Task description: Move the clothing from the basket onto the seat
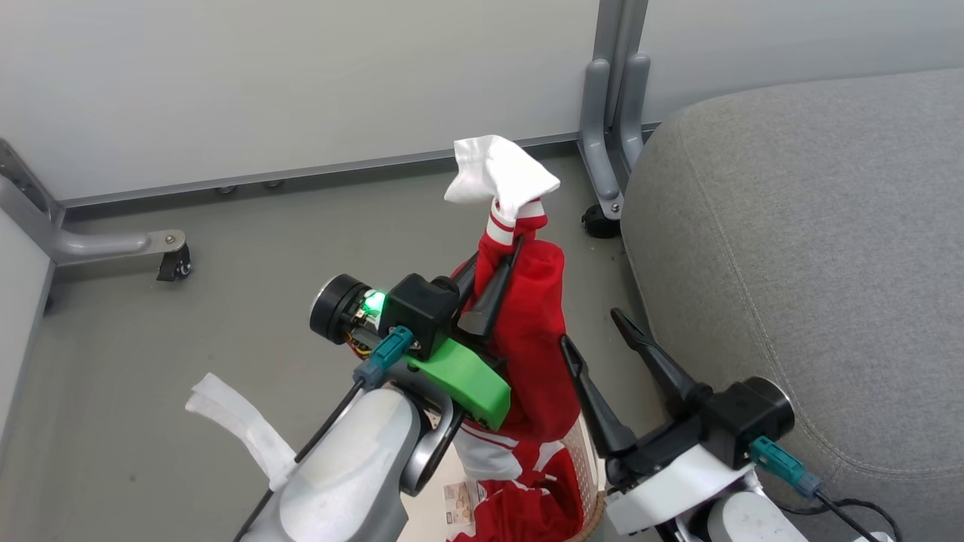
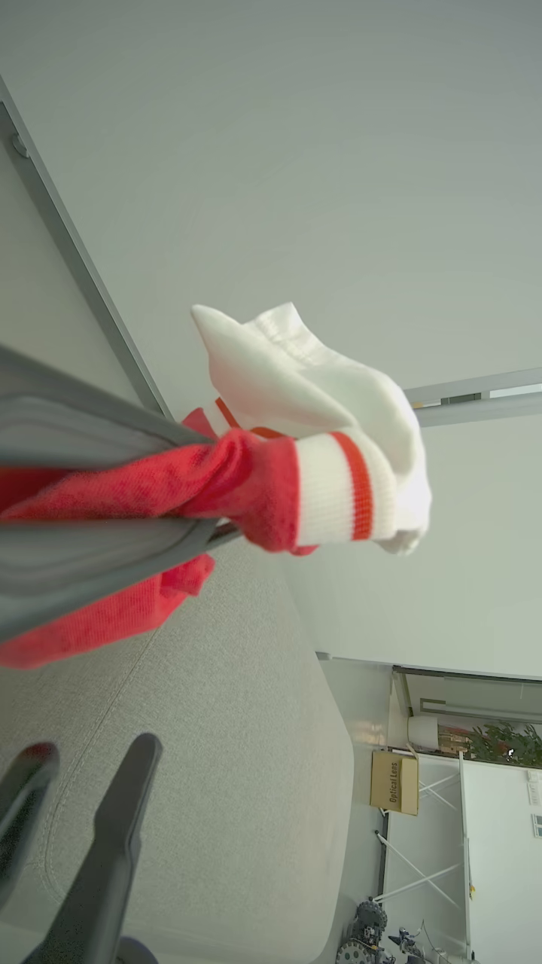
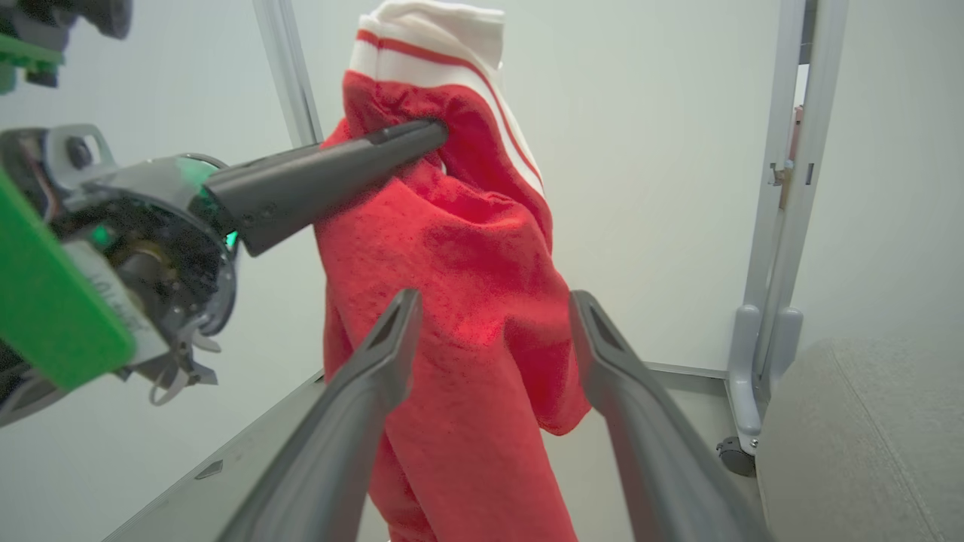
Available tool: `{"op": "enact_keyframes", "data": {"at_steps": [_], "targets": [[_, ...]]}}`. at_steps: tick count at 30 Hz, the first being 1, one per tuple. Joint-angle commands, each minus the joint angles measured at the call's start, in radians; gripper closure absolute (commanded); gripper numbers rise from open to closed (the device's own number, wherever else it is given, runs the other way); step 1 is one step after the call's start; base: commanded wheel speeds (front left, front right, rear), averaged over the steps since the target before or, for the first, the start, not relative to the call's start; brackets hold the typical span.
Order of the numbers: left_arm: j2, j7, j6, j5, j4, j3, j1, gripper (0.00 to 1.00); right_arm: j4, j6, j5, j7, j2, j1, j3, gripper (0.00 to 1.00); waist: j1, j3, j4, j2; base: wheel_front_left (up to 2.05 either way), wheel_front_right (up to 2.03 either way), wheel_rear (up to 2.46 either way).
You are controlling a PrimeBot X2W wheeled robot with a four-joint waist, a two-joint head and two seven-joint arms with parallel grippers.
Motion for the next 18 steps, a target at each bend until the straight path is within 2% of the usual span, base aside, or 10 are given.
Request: {"op": "enact_keyframes", "data": {"at_steps": [1, 9, 17, 18], "targets": [[0.000, 0.003, 0.008, -0.010, -0.001, -0.009, -0.018, 1.00, -0.006, 0.000, 0.002, -0.003, -0.002, -0.027, 0.024, 0.00, 0.0001, 0.002, 0.002, -0.0001, 0.00, 0.00, 0.00], [0.000, 0.019, 0.030, -0.054, -0.047, -0.101, -0.043, 1.00, 0.052, 0.000, -0.017, -0.003, 0.000, -0.107, 0.085, 0.00, 0.0001, 0.008, 0.021, -0.0001, 0.00, 0.00, 0.00], [0.000, 0.034, 0.064, -0.077, -0.091, -0.158, -0.076, 1.00, 0.187, 0.000, -0.048, -0.003, 0.015, -0.102, 0.027, 0.00, 0.0001, 0.011, 0.045, -0.0001, 0.00, 0.00, 0.00], [0.000, 0.035, 0.066, -0.074, -0.089, -0.159, -0.078, 1.00, 0.197, 0.000, -0.048, -0.003, 0.016, -0.099, 0.022, 0.61, 0.0001, 0.012, 0.046, -0.0001, 0.00, 0.00, 0.00]]}}
